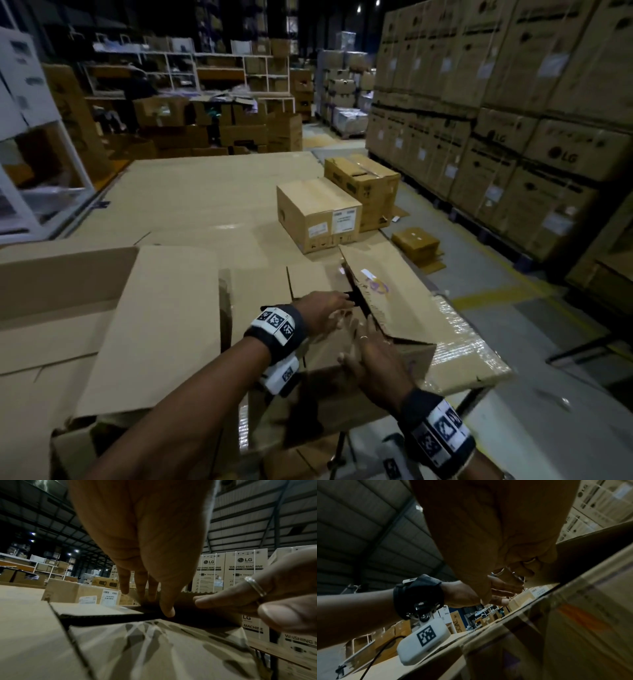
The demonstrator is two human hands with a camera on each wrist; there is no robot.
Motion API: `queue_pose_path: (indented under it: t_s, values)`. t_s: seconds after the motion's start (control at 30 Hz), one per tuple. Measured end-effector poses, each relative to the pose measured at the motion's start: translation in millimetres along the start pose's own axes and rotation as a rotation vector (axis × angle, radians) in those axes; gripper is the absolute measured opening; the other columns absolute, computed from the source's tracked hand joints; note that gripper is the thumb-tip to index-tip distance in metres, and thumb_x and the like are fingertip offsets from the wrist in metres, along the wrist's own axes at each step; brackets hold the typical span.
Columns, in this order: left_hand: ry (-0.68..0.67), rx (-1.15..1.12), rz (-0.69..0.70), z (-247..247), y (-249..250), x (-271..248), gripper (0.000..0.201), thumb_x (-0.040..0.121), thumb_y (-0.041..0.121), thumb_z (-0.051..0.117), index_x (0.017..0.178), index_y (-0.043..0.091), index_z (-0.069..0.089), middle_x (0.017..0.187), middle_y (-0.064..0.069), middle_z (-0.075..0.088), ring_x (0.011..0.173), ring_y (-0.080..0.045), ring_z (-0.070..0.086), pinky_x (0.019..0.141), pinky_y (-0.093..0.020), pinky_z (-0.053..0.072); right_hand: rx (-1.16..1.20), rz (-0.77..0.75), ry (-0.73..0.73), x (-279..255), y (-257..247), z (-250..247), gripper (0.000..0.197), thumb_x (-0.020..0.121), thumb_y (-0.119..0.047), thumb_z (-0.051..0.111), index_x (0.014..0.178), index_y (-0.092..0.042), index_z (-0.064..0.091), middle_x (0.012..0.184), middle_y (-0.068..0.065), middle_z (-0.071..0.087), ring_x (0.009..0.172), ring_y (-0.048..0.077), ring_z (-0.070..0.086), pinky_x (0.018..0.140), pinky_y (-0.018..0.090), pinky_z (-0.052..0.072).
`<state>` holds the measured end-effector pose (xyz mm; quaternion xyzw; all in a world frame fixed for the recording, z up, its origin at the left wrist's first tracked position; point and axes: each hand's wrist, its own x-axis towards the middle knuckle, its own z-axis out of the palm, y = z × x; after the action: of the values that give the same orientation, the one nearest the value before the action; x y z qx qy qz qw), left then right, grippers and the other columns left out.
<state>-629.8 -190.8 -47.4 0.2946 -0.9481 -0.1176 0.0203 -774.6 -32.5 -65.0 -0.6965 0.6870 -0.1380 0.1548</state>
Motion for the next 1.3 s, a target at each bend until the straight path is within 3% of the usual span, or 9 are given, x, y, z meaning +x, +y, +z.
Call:
queue_pose_path:
  t_s: [0.13,0.3,0.57,0.67,0.8,0.9,0.97,1.1,1.3]
  values:
    - [0.065,0.012,0.060,-27,6,29,0.050,0.095,0.013,0.060,0.145,0.015,0.052,0.148,-0.008,0.052,0.131,-0.030,0.051,0.103,-0.045,0.046,-0.041,-0.003,0.097,13,13,-31,0.054,0.101,-0.048,0.044,0.134,-0.006,0.049,0.160,0.020,0.027,0.144,0.030,0.033,0.112,0.036,0.031]
    - [0.049,0.084,0.181,-47,21,87,0.050,0.098,0.012,0.059,0.147,0.013,0.051,0.155,-0.007,0.046,0.140,-0.026,0.045,0.113,-0.042,0.040,-0.063,0.016,0.174,30,48,-48,0.081,0.095,-0.054,0.016,0.158,-0.004,0.013,0.167,0.016,-0.005,0.155,0.025,-0.006,0.121,0.029,-0.002]
    - [-0.088,0.064,0.289,-38,28,178,0.046,0.093,0.006,0.064,0.139,0.010,0.060,0.149,-0.006,0.054,0.134,-0.027,0.052,0.111,-0.039,0.041,-0.092,0.172,0.235,44,113,-48,0.058,0.101,-0.023,0.042,0.151,0.004,0.032,0.162,0.026,0.020,0.152,0.037,0.018,0.124,0.041,0.013]
    - [-0.182,0.024,0.330,-16,24,202,0.046,0.093,0.011,0.068,0.138,0.013,0.062,0.146,-0.006,0.057,0.133,-0.031,0.053,0.108,-0.047,0.045,-0.067,0.236,0.202,48,136,-36,0.049,0.083,-0.010,0.060,0.128,0.010,0.059,0.138,0.031,0.054,0.129,0.045,0.054,0.106,0.053,0.045]
    - [-0.220,-0.077,0.379,7,13,216,0.047,0.090,0.017,0.073,0.136,0.011,0.063,0.143,-0.005,0.059,0.139,-0.028,0.049,0.113,-0.039,0.040,0.000,0.219,0.307,48,146,-19,0.040,0.092,-0.020,0.052,0.123,0.001,0.067,0.128,0.021,0.065,0.116,0.036,0.066,0.093,0.045,0.055]
    - [-0.151,-0.172,0.391,25,2,217,0.038,0.088,0.019,0.075,0.126,0.017,0.072,0.129,-0.004,0.070,0.123,-0.027,0.062,0.106,-0.040,0.048,0.119,0.237,0.320,45,145,-13,0.039,0.105,-0.023,0.043,0.140,-0.010,0.054,0.142,0.011,0.057,0.129,0.028,0.057,0.104,0.036,0.045]
    - [-0.099,-0.204,0.380,34,-2,216,0.029,0.088,0.023,0.075,0.117,0.020,0.077,0.117,-0.003,0.075,0.108,-0.025,0.068,0.095,-0.043,0.053,0.152,0.273,0.295,47,144,-14,0.035,0.106,-0.023,0.039,0.138,-0.018,0.053,0.126,0.006,0.066,0.116,0.026,0.062,0.096,0.035,0.046]
    - [-0.048,-0.242,0.431,34,-1,217,0.019,0.091,0.021,0.071,0.108,0.016,0.080,0.106,-0.003,0.078,0.096,-0.023,0.071,0.109,-0.040,0.046,0.037,0.311,0.179,55,142,-19,0.039,0.103,-0.013,0.033,0.137,-0.020,0.050,0.104,0.002,0.071,0.097,0.022,0.068,0.083,0.034,0.051]
    - [-0.150,-0.158,0.415,19,-7,227,0.034,0.087,0.027,0.077,0.119,0.017,0.074,0.117,-0.003,0.075,0.107,-0.024,0.069,0.102,-0.046,0.050,0.052,0.236,0.129,53,143,-48,0.031,0.104,-0.012,0.034,0.129,-0.019,0.051,0.121,0.003,0.065,0.111,0.023,0.060,0.082,0.030,0.040]
